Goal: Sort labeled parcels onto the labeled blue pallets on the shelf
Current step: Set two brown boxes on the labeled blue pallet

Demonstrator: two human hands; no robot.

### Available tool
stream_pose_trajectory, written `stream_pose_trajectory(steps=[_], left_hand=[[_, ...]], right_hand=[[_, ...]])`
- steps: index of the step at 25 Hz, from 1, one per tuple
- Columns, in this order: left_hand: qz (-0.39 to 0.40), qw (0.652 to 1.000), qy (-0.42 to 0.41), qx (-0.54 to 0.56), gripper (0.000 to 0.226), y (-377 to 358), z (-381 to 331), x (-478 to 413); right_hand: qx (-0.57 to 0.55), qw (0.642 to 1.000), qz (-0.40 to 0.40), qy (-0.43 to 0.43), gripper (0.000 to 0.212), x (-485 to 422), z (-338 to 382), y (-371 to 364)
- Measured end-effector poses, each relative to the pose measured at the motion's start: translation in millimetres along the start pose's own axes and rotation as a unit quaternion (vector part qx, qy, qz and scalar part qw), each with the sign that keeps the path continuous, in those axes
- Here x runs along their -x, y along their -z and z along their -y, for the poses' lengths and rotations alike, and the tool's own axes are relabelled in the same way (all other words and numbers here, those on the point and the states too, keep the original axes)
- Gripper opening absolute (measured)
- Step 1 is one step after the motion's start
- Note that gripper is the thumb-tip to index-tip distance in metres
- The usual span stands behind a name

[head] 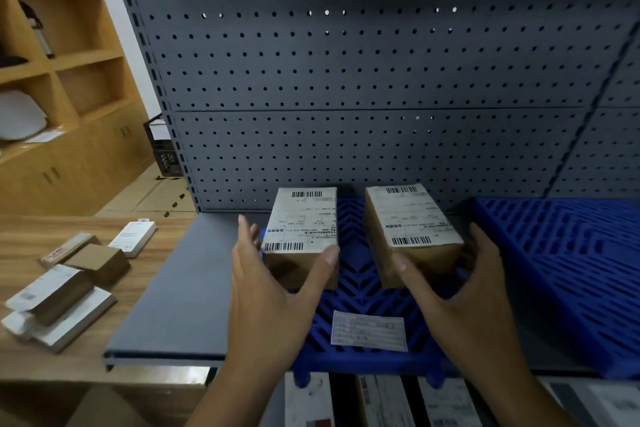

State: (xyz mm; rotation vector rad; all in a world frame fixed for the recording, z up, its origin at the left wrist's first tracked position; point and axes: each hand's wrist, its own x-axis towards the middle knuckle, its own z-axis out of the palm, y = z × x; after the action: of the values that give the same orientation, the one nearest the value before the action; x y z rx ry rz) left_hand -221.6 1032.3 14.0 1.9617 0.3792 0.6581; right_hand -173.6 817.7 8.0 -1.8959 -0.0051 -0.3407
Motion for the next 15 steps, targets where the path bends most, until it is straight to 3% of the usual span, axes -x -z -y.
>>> stream_pose_trajectory(steps=[5,15], left_hand=[[-0.004,0.999,-0.02,0.05,0.105,4,14,4],[-0.111,0.991,-0.05,0.049,0.066,23,-4,77]], right_hand=[[0.008,0.998,-0.052,0.027,0.098,20,-7,18],[-0.022,0.996,-0.05,0.068,0.07,48,-18,64]])
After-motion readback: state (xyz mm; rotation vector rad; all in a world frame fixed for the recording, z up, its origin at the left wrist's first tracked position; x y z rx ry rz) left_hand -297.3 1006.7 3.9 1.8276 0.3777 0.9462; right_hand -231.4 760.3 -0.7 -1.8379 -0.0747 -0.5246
